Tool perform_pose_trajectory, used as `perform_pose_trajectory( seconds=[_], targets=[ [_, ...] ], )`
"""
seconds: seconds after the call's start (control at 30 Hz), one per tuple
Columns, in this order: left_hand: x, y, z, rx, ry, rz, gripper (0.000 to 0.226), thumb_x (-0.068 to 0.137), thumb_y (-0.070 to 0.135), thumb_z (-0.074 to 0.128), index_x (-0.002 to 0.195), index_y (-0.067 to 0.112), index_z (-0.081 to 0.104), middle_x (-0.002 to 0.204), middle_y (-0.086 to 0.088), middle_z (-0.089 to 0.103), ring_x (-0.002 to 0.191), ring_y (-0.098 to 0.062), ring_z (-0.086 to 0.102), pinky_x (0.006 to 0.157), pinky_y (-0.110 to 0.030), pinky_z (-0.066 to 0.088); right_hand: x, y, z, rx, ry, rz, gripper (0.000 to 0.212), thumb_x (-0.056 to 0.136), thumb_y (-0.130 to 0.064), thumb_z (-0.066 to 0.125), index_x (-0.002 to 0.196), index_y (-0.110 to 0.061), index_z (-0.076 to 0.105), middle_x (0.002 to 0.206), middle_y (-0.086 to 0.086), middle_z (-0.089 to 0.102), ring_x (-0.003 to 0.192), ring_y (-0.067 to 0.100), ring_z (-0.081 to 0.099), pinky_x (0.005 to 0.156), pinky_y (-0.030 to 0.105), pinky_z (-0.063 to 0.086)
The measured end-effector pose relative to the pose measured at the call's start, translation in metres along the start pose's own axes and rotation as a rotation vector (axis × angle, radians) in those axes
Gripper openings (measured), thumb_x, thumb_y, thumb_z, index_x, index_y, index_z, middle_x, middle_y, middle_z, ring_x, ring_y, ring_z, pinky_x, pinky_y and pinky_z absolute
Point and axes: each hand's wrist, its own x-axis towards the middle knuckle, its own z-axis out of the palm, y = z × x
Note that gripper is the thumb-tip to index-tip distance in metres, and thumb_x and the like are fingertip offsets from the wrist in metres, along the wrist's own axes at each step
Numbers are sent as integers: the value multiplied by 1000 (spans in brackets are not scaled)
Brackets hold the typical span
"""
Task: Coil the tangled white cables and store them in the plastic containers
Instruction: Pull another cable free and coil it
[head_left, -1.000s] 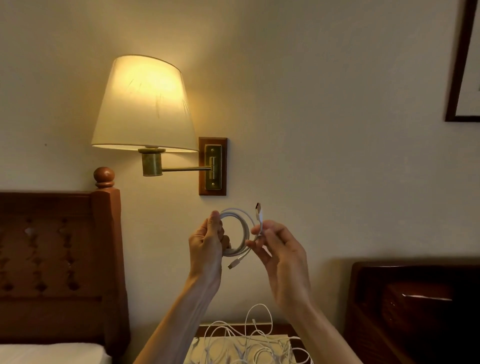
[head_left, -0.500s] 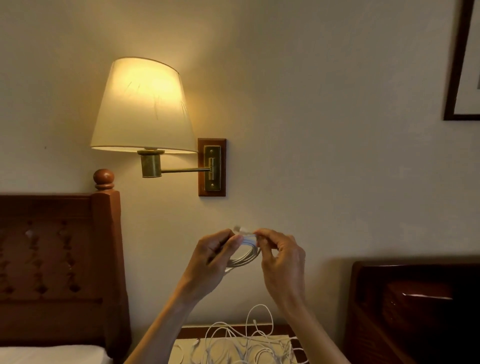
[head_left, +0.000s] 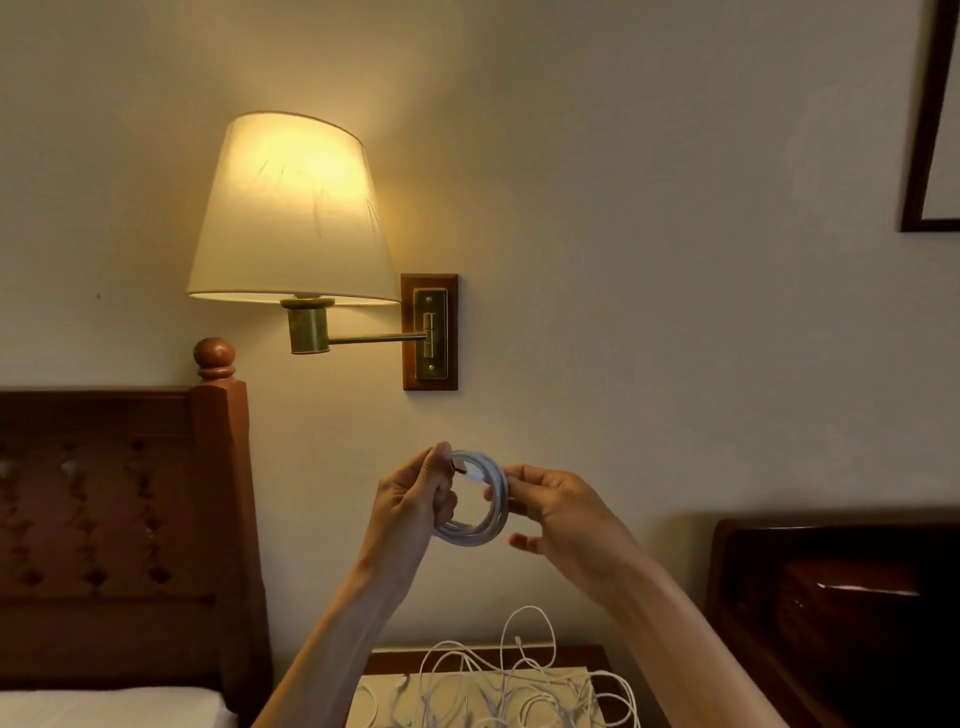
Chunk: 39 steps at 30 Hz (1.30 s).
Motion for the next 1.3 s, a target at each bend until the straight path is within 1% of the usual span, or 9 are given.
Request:
perform_pose_trajectory(
  seconds=[0.1,0.23,0.33,0.43,0.5,0.67,0.87,1.0,1.3],
  targets=[
    [-1,-3,-2,72,6,17,29,92,31,50,68,17,59,55,2,35,51,-12,28,52,-28,24,-3,3,-3,-12,-42,-15,35,100,-35,45,98,-14,72,101,3,72,102,20,61,85,35,44],
    [-1,-1,1,127,-48,41,29,94,32,49,77,11,59,56,0,39,53,-14,33,54,-28,29,-2,9,-4,-10,4,-148,17,89,-20,63,95,-11,76,83,4,71,79,16,62,74,23,53],
    [-3,-2,4,323,-1,164,42,95,52,44,98,16,66,82,4,64,78,-9,60,70,-18,46,1,11,-3,125,25,-154,23,81,-24,63,93,-8,76,81,6,71,79,18,63,74,25,55],
    [-14,-11,6,612,317,328,63,92,63,39,137,20,47,134,12,50,123,2,47,96,-8,37,2,9,-5,244,62,-150,21,86,-19,60,93,-5,74,80,7,69,79,19,63,80,30,55],
    [-25,-16,10,554,559,182,66,93,61,39,144,20,39,141,7,45,125,-6,44,98,-20,37,4,7,-8,322,97,-135,19,88,-17,59,89,-5,73,77,6,67,77,18,61,81,31,53],
    [-26,-25,21,-50,379,-347,37,92,44,52,113,16,64,110,-4,68,96,-21,65,74,-36,55,4,8,-8,396,124,-78,21,92,-15,56,91,-6,75,80,7,65,83,20,59,88,35,50],
    [-17,-17,27,-307,451,-405,12,92,10,61,84,7,70,69,-5,66,66,-14,58,62,-29,49,1,10,-6,461,58,-60,21,87,-19,58,92,-5,73,81,9,61,79,19,58,81,30,53],
    [-13,-15,26,-478,371,-614,22,91,-1,50,79,2,68,70,-11,55,64,-17,46,54,-29,45,-1,10,-3,558,-71,-18,20,85,-17,57,90,-4,72,78,8,61,73,16,60,71,26,55],
    [-18,-14,6,-276,-72,-384,33,81,24,45,83,11,75,89,-8,59,82,-22,43,72,-36,36,2,16,5,474,185,47,18,89,-14,62,94,-1,72,74,6,66,69,14,61,66,26,53]
  ],
)
